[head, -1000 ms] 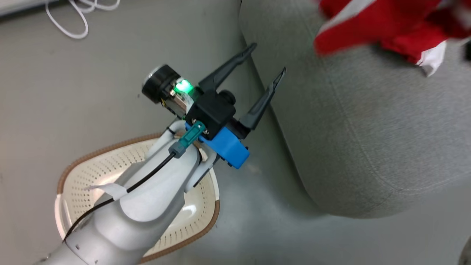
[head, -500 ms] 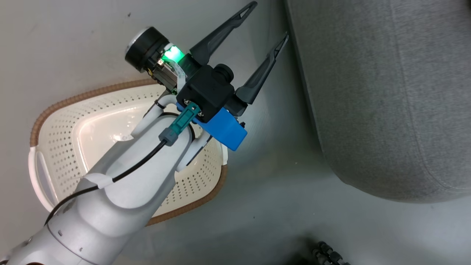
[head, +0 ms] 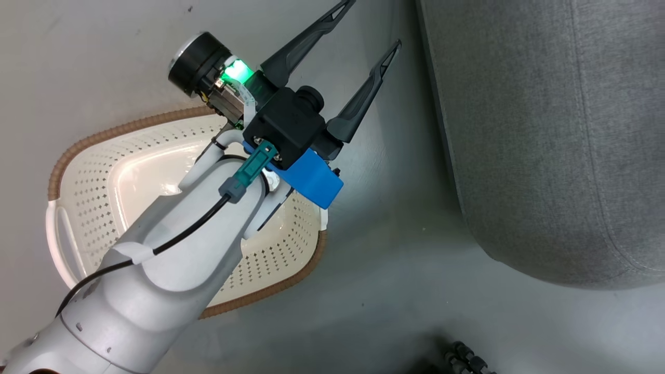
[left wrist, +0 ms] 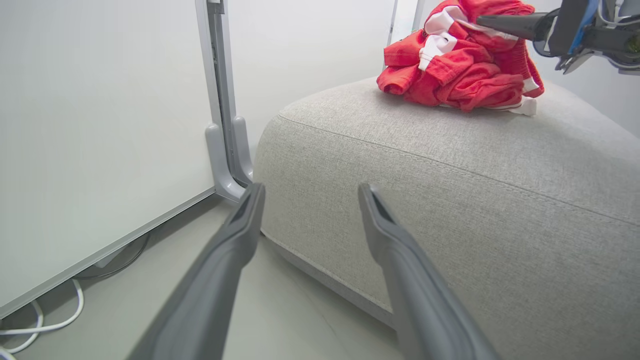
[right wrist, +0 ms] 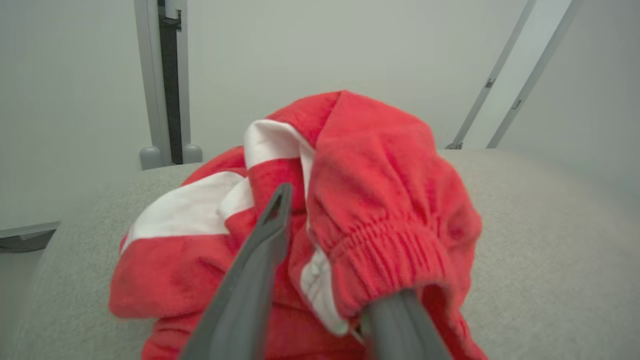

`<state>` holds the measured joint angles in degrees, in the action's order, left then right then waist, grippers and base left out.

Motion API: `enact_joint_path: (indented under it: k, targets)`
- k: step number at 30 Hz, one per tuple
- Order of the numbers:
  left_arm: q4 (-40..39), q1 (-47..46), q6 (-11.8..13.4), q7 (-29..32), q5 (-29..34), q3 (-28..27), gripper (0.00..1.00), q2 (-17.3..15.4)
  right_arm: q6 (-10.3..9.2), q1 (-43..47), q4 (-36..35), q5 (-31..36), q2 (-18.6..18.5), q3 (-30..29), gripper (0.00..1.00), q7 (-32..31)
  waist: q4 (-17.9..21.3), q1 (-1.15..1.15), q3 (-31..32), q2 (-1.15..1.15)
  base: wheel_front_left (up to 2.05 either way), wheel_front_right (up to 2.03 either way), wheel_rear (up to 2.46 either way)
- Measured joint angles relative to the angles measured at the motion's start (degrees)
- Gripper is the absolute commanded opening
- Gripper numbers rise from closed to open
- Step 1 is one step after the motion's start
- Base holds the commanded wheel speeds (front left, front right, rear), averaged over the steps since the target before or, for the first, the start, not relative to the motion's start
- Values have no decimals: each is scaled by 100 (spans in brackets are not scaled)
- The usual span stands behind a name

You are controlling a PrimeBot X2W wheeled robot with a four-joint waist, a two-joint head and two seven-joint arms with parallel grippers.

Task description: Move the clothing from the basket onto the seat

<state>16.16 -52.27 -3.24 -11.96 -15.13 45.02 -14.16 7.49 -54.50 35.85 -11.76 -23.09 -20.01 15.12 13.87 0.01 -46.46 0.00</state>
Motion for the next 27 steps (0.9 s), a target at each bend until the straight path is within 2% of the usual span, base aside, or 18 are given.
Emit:
enact_joint_path:
  k: [9,17,22,27]
  targets:
    - [241,393,79,-235,-231,-49,100,148,0,1454,-928,227,494,-67,100,-1,43,-1,690,0,0,0,0]
    - [330,1106,209,-303,-495,-426,100,236,0,2639,-1443,428,773,141,100,0,40,-1,1606,0,0,0,0]
    - [236,1702,227,-303,-545,-791,100,263,0,2967,-1188,499,798,274,100,1,3,-2,2210,0,0,0,0]
    - [148,2145,153,-304,-490,-992,100,491,0,3355,-881,563,782,289,100,0,-142,-3,2716,1,0,0,0]
